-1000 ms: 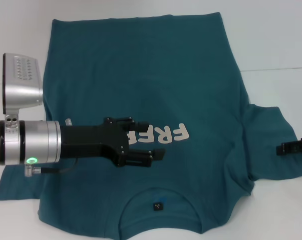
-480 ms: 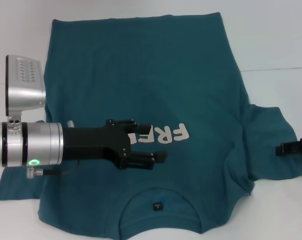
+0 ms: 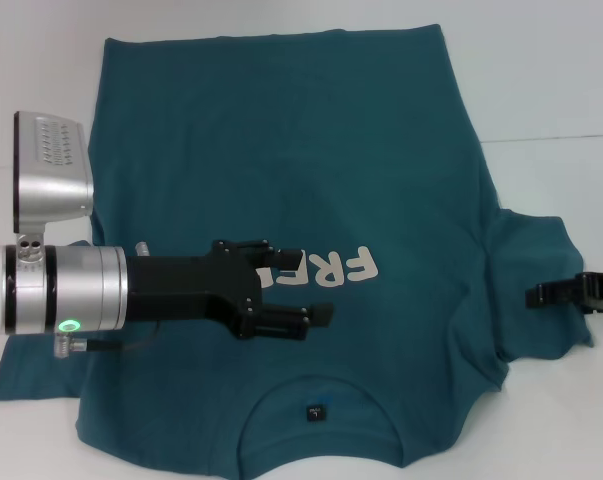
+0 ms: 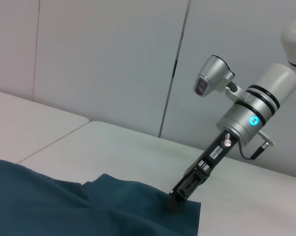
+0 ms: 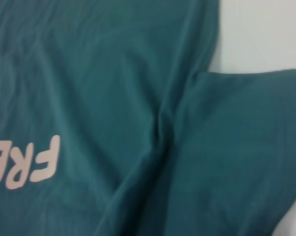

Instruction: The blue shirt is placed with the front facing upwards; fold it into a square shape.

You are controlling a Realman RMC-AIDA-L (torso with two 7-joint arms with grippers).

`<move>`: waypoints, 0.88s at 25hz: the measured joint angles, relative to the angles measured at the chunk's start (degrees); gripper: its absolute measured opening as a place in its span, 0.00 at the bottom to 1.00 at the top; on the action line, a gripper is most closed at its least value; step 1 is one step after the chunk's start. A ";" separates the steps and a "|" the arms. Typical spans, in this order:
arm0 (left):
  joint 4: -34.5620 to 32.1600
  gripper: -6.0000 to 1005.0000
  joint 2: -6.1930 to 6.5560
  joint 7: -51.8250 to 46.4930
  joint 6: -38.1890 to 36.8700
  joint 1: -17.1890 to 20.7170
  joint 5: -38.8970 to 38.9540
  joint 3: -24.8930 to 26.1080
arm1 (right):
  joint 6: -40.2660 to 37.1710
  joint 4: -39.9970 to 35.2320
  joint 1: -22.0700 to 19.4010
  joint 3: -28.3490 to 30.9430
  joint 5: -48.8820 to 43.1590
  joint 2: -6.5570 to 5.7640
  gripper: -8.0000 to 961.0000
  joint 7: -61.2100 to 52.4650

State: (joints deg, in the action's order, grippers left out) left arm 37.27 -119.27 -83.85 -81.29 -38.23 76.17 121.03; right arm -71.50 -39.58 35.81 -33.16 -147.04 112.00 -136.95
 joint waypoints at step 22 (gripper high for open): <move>0.00 0.87 -0.08 0.11 -0.01 0.02 0.03 -0.01 | 1.30 0.20 3.25 -0.11 2.68 1.87 0.93 1.57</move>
State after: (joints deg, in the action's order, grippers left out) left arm 37.27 -119.35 -83.74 -81.30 -38.21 76.20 121.02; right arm -70.21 -39.38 39.06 -33.27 -144.35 113.87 -135.38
